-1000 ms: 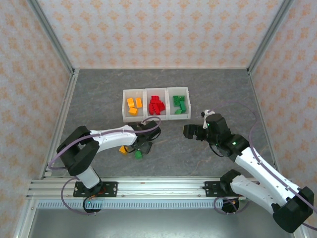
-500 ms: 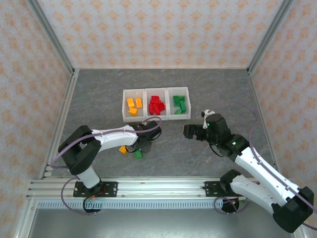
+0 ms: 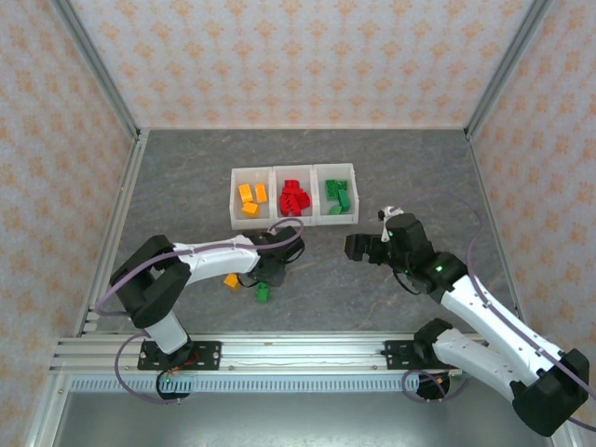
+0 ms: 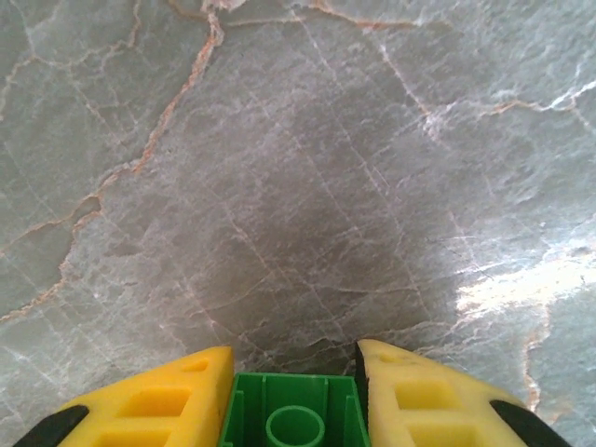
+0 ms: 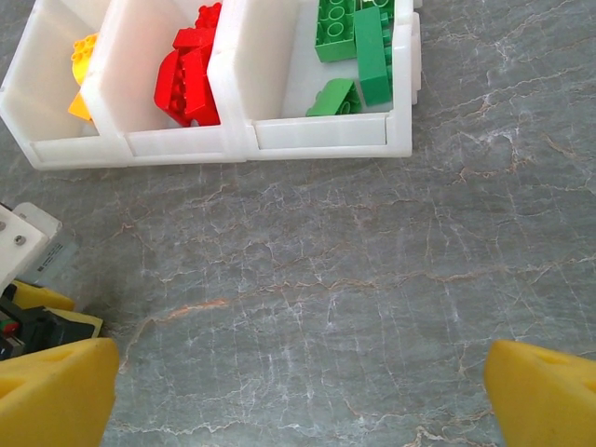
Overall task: Sort the legos into containers by color
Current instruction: Pick up the lego from the middle-left of the table, then place the lego in the container.
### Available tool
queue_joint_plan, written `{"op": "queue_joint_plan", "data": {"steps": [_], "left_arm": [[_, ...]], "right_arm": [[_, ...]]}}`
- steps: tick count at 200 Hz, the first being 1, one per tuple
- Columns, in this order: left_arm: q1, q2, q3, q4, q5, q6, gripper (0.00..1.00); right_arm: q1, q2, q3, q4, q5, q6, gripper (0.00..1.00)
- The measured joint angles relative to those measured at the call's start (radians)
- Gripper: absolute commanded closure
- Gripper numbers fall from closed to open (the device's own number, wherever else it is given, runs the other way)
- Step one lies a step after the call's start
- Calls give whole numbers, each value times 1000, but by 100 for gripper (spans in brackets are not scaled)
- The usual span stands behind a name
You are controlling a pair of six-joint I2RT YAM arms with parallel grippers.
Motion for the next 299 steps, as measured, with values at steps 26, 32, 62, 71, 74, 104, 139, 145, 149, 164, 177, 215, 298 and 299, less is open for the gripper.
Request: {"op": "queue_joint_plan", "data": {"steps": [26, 32, 62, 71, 74, 104, 139, 145, 149, 164, 177, 215, 298, 299], "left_arm": [[13, 6, 76, -3, -124, -26, 80], [14, 1, 100, 3, -150, -29, 80], [22, -49, 230, 74, -233, -22, 77], [27, -49, 300, 89, -247, -14, 78], [31, -45, 325, 92, -248, -11, 78], [53, 90, 668, 116, -283, 28, 78], [66, 354, 995, 150, -294, 50, 78], [69, 401, 1043, 151, -291, 51, 78], [71, 430, 1073, 150, -289, 53, 79], [82, 547, 1185, 149, -275, 55, 79], [93, 629, 1262, 147, -263, 56, 78], [120, 732, 1319, 144, -233, 52, 61], [127, 660, 1151, 205, -163, 45, 4], [127, 658, 1148, 205, -162, 46, 2]], "right_arm": [[0, 0, 0, 0, 6, 0, 0], [0, 0, 0, 0, 7, 2, 0], [0, -4, 0, 0, 13, 7, 0], [0, -10, 0, 0, 16, 8, 0], [0, -12, 0, 0, 19, 8, 0], [0, -74, -2, 0, 49, 15, 0], [0, -161, -2, 1, 83, 22, 0], [0, -170, -2, 2, 89, 22, 0], [0, -176, -2, 3, 92, 23, 0], [0, -192, -2, 5, 100, 23, 0], [0, -197, -2, 8, 101, 23, 0], [0, -198, -3, 8, 100, 23, 0], [0, -193, -6, 8, 100, 23, 0], [0, -193, -6, 8, 100, 22, 0]]}}
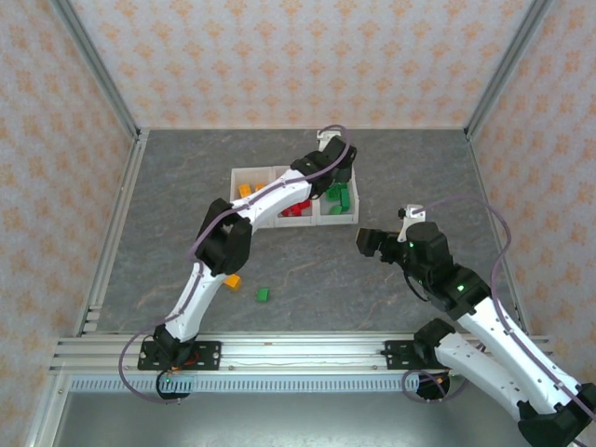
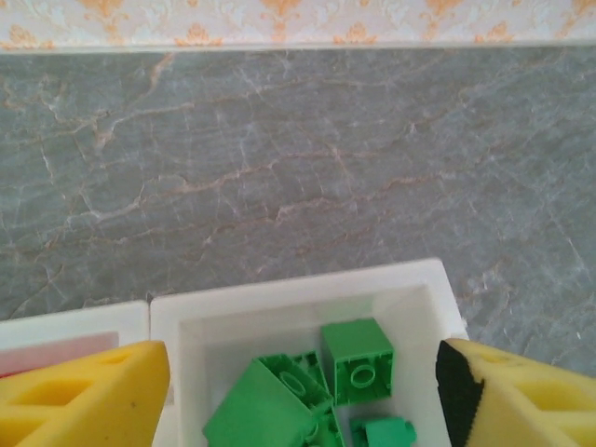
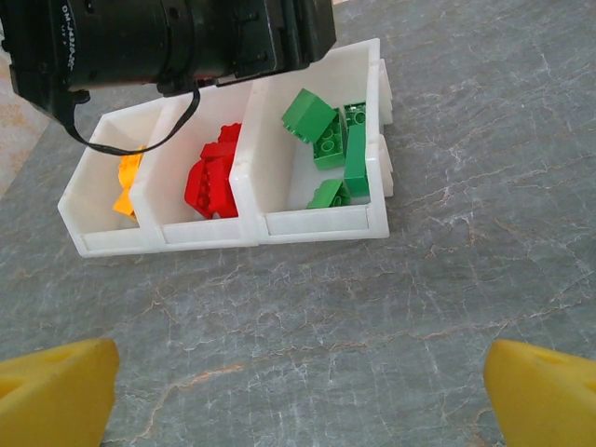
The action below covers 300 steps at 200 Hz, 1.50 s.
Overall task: Sort the legos into containers by color
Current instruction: Place the lego in the container, then pick up the lego from the middle-left of the table.
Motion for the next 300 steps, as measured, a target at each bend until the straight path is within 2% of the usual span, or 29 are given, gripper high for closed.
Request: {"op": "queue_joint_plan", "data": {"steps": [20, 83, 107, 147, 189, 213, 266, 300], "left_arm": [[0, -94, -100, 33, 10, 8, 1], [0, -521, -499, 240, 0, 31, 1], [-1, -614, -629, 246, 10, 45, 1], [-53, -663, -721, 45, -50, -24, 1], [-259, -756, -845, -227, -158, -251, 3], [-322, -818, -917, -336, -171, -383, 6], [-409, -892, -1046, -449, -156, -591, 9], [-462, -893, -1103, -478, -116, -678, 16]], "right_arm": [[0, 3, 0, 0, 0, 0, 0], [0, 8, -1, 0, 0, 0, 0], [0, 8, -4, 1, -1, 0, 0], [0, 8, -10, 1, -2, 0, 0], [2, 8, -11, 7, -9, 0, 0], [2, 8, -11, 8, -12, 0, 0], [2, 7, -11, 8, -12, 0, 0], [2, 7, -11, 8, -13, 0, 0]]}}
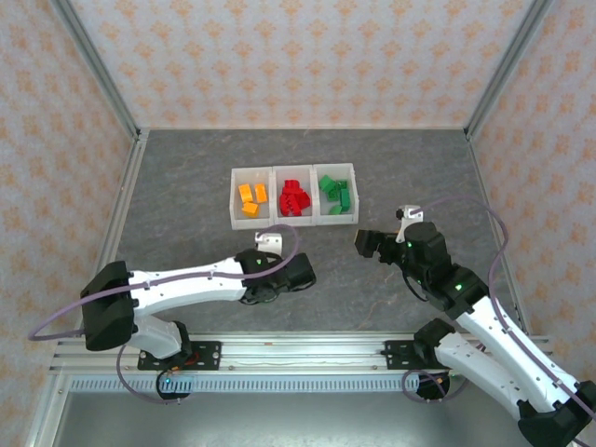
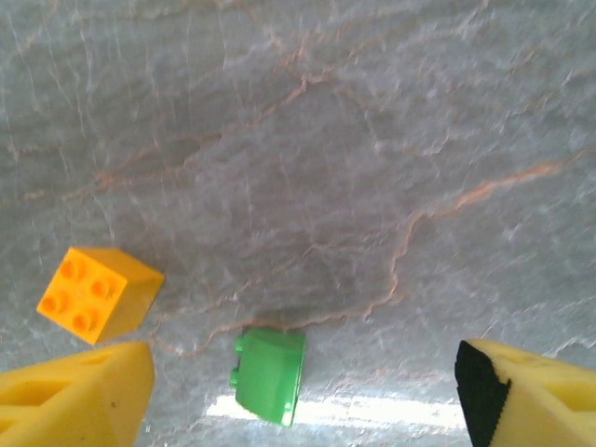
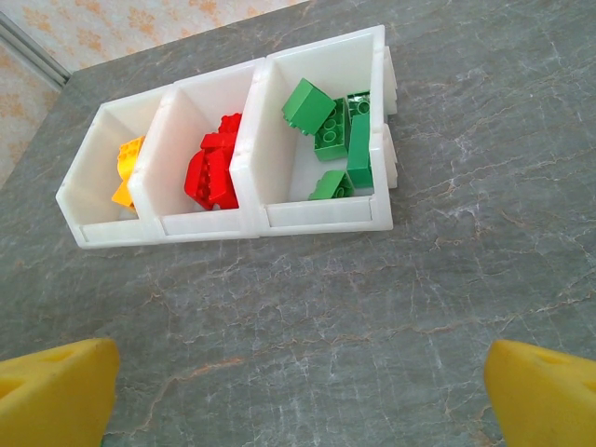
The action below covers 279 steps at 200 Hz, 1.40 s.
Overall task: Sort the legos into containers by color
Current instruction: Pick up the lego from the middle-left of the table.
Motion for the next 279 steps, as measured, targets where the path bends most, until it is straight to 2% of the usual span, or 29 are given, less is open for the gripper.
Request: {"op": "queue_joint_plan", "data": {"steps": [35, 85, 164, 219, 259, 279], "left_arm": [[-16, -8, -92, 4, 68, -51, 20], [-20, -52, -200, 51, 138, -91, 21], [-10, -54, -261, 190, 184, -58, 22], [85, -49, -288, 254, 220, 24, 34], [112, -13, -319, 298, 243, 64, 48], [112, 0, -322, 328, 249, 72, 50]], "right_arm": [[0, 0, 0, 0, -6, 0, 0], [0, 0, 0, 8, -7, 0, 0], [0, 7, 0, 10, -10, 0, 0], [0, 7, -1, 11, -10, 0, 0], [0, 7, -1, 11, -10, 0, 0], [0, 7, -1, 11, -10, 0, 0]]}}
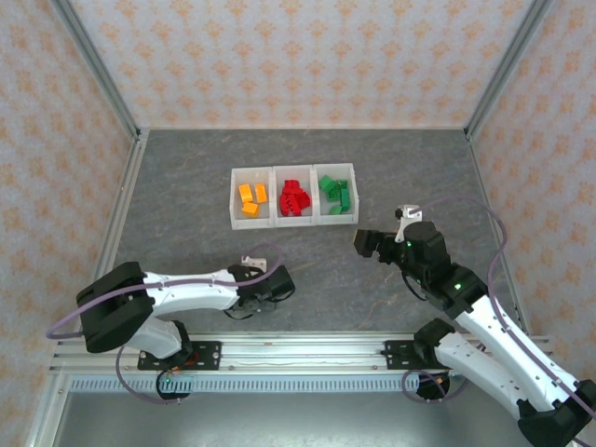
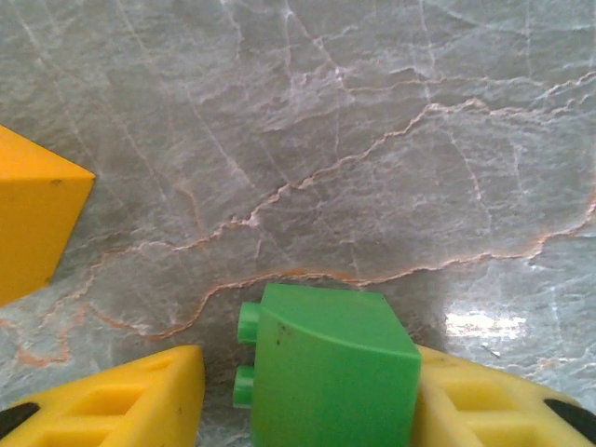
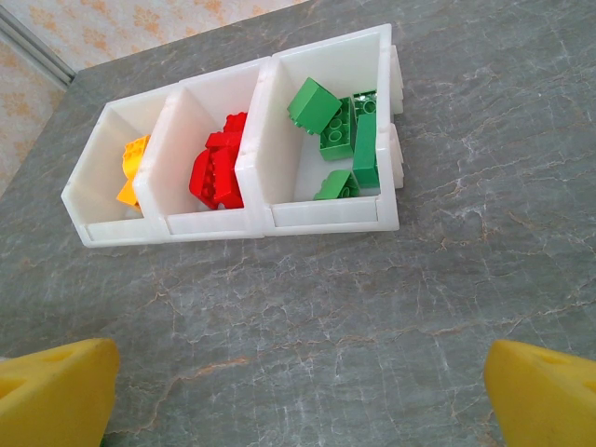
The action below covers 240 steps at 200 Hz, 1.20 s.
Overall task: Sort the legos into containers by color
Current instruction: Pick up the lego from the middle-left of the table, then place the lego in the container.
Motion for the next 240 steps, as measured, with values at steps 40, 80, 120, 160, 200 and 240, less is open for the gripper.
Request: {"op": "queue_joint_plan", "data": {"steps": [40, 80, 120, 160, 200, 240], "left_arm": [[0, 22, 8, 10, -2, 20, 57], [0, 16, 16, 10, -3, 39, 70], [-9, -21, 29, 0, -64, 37, 83], [-47, -114, 174, -53, -204, 27, 87], [3, -74, 409, -25, -344, 146, 88], [121, 208, 733, 86, -367, 376, 92]], "right_arm": [[0, 3, 0, 0, 0, 0, 0], [0, 5, 0, 0, 1, 0, 0], [0, 12, 0, 0, 4, 0, 0], [0, 19, 0, 0, 8, 0, 0], [0, 19, 0, -1, 16, 0, 0], [0, 14, 0, -1, 28, 1, 0]]}}
